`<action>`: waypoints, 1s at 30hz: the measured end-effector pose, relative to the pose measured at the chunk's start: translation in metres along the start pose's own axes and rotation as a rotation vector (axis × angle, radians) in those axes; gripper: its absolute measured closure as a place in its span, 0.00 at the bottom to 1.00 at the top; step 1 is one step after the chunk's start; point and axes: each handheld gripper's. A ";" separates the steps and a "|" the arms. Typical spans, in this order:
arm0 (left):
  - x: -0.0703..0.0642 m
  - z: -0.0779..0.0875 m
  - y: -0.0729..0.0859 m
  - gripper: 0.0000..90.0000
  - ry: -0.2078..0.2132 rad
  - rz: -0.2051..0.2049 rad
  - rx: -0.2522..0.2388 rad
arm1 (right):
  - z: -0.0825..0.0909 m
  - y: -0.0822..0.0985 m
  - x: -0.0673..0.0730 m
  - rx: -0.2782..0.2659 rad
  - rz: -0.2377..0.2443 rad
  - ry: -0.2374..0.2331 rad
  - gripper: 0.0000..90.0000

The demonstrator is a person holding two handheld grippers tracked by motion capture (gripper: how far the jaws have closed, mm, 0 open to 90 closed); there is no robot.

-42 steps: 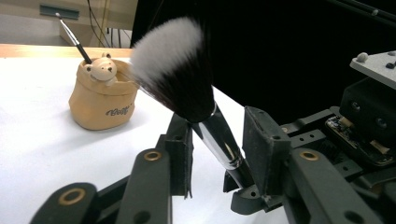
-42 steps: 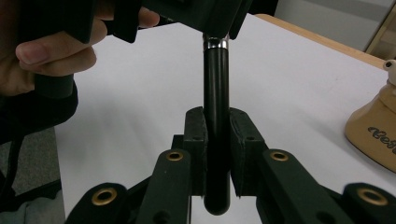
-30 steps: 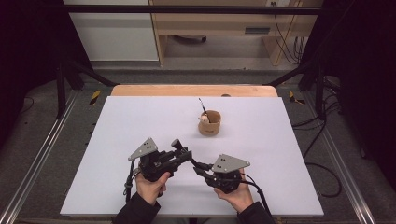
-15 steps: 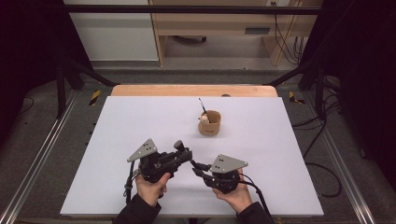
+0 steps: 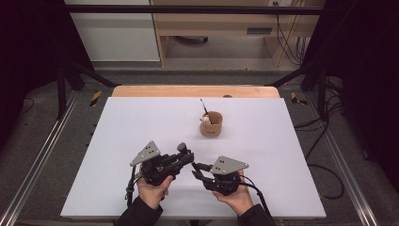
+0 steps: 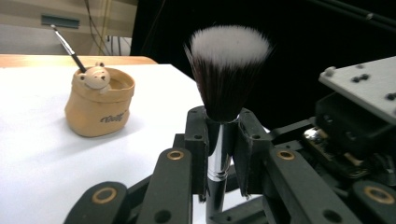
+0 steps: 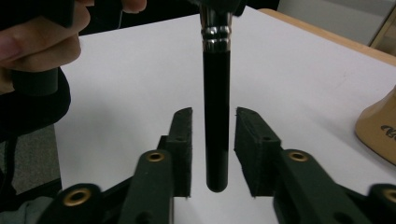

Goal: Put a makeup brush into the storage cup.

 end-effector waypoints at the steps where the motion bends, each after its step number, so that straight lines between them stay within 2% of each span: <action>1: 0.000 0.000 0.000 0.85 0.000 0.000 0.000 | 0.000 0.000 0.000 0.000 0.000 0.000 0.71; 4: -0.002 -0.002 0.001 0.85 -0.019 -0.017 0.016 | 0.002 -0.003 0.000 -0.022 -0.010 0.024 0.59; 8: -0.006 -0.005 0.001 0.85 -0.016 -0.031 0.032 | 0.004 -0.006 0.000 -0.033 -0.027 0.032 0.57; 11: -0.008 -0.006 0.002 0.85 -0.012 -0.039 0.039 | 0.004 -0.007 -0.001 -0.035 -0.036 0.027 0.60; 12: -0.010 -0.008 0.002 0.85 -0.011 -0.046 0.047 | 0.004 -0.008 -0.001 -0.033 -0.047 0.021 0.64; 16: -0.012 -0.009 0.003 0.85 -0.011 -0.059 0.055 | 0.004 -0.008 -0.001 -0.028 -0.053 0.018 0.69; 21: -0.014 -0.011 0.004 0.85 -0.009 -0.069 0.064 | 0.004 -0.010 -0.002 -0.032 -0.082 -0.001 0.79; 25: -0.016 -0.012 0.005 0.85 -0.011 -0.074 0.069 | 0.004 -0.009 -0.002 -0.028 -0.087 -0.019 0.85; 30: -0.015 -0.013 0.005 0.85 -0.007 -0.073 0.074 | 0.003 -0.009 -0.001 -0.029 -0.077 -0.032 0.88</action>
Point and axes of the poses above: each handheld gripper's, and its own axes: z roughly backward along the jaws, y roughly out of its underside, x roughly to its left, and after that the axes turned 1 degree about x, right-handed
